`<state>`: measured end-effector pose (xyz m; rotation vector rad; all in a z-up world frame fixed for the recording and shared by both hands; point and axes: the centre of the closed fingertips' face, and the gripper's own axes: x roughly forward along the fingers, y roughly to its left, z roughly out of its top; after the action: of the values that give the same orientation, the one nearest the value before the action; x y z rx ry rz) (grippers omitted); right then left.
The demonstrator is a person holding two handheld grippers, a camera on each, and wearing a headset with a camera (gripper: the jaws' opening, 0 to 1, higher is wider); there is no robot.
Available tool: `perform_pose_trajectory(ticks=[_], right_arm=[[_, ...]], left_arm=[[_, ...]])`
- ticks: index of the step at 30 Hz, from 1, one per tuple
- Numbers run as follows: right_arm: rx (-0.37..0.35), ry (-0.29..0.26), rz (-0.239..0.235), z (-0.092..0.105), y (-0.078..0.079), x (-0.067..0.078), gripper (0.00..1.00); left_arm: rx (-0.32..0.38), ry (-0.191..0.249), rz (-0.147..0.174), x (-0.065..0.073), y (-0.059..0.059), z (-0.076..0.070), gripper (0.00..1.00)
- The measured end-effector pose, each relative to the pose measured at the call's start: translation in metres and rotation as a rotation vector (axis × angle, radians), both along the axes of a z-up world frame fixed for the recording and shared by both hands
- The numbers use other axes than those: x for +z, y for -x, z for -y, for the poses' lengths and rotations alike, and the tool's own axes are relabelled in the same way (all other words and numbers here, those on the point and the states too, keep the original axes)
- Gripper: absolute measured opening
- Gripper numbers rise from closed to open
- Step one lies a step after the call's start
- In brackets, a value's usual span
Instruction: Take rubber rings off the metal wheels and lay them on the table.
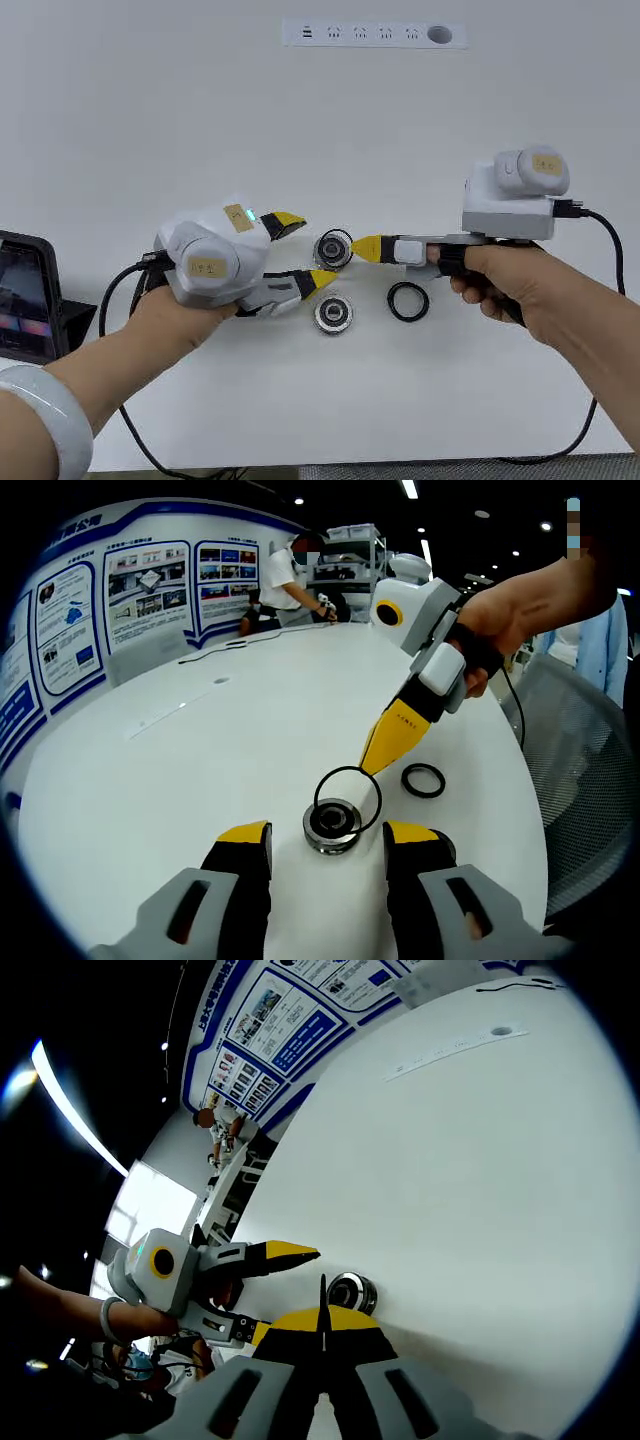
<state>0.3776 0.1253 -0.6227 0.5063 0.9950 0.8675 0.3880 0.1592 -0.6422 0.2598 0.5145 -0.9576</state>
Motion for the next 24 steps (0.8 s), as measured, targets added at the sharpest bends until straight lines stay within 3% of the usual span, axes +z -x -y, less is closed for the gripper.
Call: perform_pose_trajectory(ticks=[24], right_arm=[[-0.113, 0.02, -0.055, 0.053, 0.033, -0.01, 0.02]], left_arm=[[0.026, 0.02, -0.016, 0.001, 0.01, -0.012, 0.55]])
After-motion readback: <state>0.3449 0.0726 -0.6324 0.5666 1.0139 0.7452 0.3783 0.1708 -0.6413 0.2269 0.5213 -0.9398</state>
